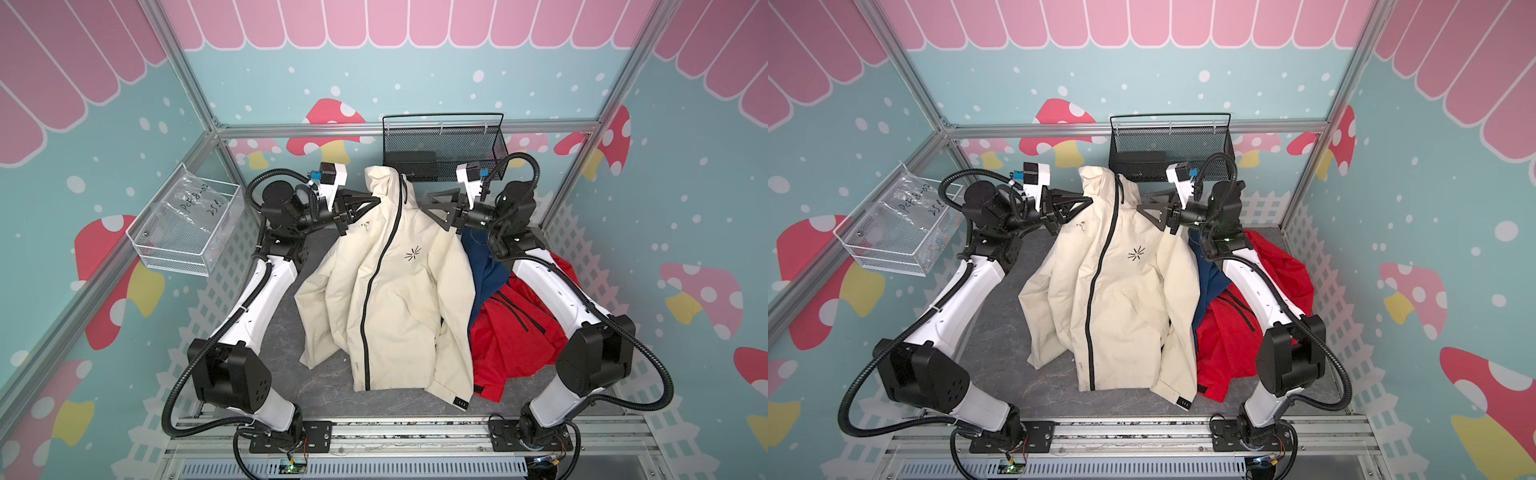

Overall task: Unzip the jacket
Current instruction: Unzip the zipper on the jacket.

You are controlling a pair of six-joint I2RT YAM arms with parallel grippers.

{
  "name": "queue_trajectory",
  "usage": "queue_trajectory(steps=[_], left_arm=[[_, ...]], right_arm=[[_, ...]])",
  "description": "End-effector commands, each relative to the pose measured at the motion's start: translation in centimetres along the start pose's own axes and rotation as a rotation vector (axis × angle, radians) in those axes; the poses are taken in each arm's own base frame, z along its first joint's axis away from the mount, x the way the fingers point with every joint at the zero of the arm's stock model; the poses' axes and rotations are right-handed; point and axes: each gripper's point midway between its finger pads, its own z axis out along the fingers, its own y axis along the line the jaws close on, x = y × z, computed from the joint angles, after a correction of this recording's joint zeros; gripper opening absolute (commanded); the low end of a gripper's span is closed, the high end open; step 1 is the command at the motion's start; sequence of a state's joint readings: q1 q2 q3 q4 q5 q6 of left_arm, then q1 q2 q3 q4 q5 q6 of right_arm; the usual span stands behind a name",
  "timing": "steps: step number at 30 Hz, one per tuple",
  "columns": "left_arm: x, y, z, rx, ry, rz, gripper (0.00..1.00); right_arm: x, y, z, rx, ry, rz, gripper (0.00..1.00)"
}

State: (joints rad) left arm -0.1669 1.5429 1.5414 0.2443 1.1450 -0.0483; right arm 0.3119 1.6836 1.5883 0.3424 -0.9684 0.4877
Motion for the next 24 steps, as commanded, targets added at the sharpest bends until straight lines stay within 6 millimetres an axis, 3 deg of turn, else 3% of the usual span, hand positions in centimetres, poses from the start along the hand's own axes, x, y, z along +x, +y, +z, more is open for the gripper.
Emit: queue_trajectory(steps=[1, 8, 12, 16, 24], left_arm=[[1.8, 0.2, -0.1, -0.041, 0.08, 0.034, 0.0], [1.5, -0.3, 0.0, -0.041, 0.081, 0.035, 0.0], [1.2, -0.4, -0.1, -0.046, 0.079, 0.042, 0.0], [1.1, -0.7, -0.3, -0.051, 0.087, 0.049, 0.0], [1.2, -0.8, -0.3, -0.05, 0.099, 0.053, 0.0]], right_arm=[[-1.9, 0.8, 1.1, -0.002, -0.036, 0.038, 0.53], [-1.1, 2.2, 3.4, -0.057, -0.023, 0.058, 0.51], [-0.6, 1.6, 4.0, -0.01, -0.032, 0.088, 0.48], [-0.6, 0.2, 3.5, 0.097, -0.04, 0.08, 0.51], [-1.0, -0.7, 1.7, 0.244, -0.03, 0.055, 0.56]])
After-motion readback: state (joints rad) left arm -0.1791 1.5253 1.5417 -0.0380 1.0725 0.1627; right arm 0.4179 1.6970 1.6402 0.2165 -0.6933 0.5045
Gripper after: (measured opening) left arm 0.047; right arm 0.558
